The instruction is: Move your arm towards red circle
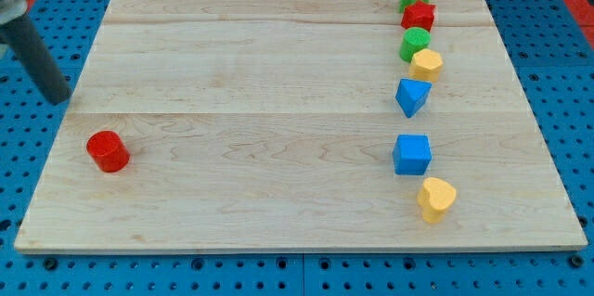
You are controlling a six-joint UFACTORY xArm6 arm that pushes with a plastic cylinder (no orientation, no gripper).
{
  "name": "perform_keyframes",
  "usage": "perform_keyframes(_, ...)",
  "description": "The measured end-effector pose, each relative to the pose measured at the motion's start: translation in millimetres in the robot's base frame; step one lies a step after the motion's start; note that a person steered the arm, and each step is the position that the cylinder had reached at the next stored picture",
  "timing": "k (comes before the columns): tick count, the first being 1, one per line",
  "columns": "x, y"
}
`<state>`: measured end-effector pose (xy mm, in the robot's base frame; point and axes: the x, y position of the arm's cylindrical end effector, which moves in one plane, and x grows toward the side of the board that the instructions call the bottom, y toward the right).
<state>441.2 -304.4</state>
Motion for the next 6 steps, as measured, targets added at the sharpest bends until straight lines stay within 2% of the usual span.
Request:
perform_keyframes(1, 67, 0)
perform_keyframes(2, 94, 0)
perform_keyframes(4, 94, 19)
perform_keyframes(6, 77, 88)
